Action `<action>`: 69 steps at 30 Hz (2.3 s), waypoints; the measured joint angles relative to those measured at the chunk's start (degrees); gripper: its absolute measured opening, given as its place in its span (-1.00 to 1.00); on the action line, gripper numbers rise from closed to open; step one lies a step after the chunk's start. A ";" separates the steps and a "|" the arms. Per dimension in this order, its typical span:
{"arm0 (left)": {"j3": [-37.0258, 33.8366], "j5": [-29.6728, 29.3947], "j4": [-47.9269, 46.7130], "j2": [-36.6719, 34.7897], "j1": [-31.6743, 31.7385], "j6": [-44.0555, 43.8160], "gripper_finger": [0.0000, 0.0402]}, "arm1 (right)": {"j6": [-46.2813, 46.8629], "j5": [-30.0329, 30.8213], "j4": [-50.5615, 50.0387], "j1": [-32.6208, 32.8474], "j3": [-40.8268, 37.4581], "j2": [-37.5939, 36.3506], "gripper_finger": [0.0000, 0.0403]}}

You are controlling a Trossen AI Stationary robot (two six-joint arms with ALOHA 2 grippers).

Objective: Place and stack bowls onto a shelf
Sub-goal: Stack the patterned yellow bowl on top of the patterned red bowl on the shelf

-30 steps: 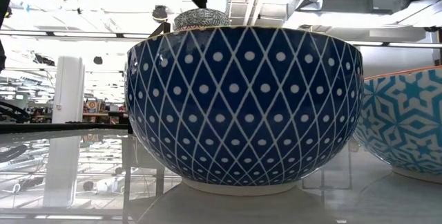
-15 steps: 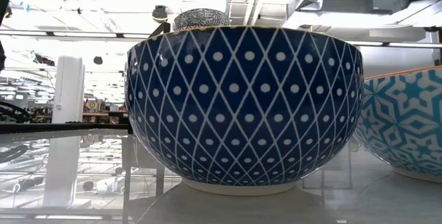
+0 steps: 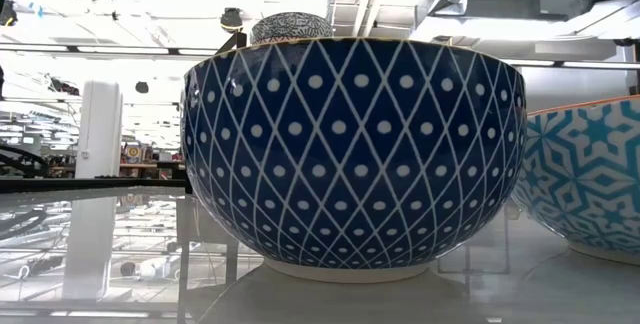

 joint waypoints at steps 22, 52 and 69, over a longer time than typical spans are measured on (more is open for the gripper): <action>0.04 -4.82 -4.92 0.39 -14.12 -6.50 -0.18 | 0.13 -8.58 18.22 -8.69 0.02 9.92 -0.64; 0.00 6.64 2.20 24.59 -12.25 0.85 -0.18 | 13.67 -20.08 35.39 -6.58 0.07 24.02 -0.64; 0.00 1.73 4.80 27.43 -11.19 -2.24 -0.18 | 13.06 -20.13 35.09 -5.64 0.07 24.00 -0.64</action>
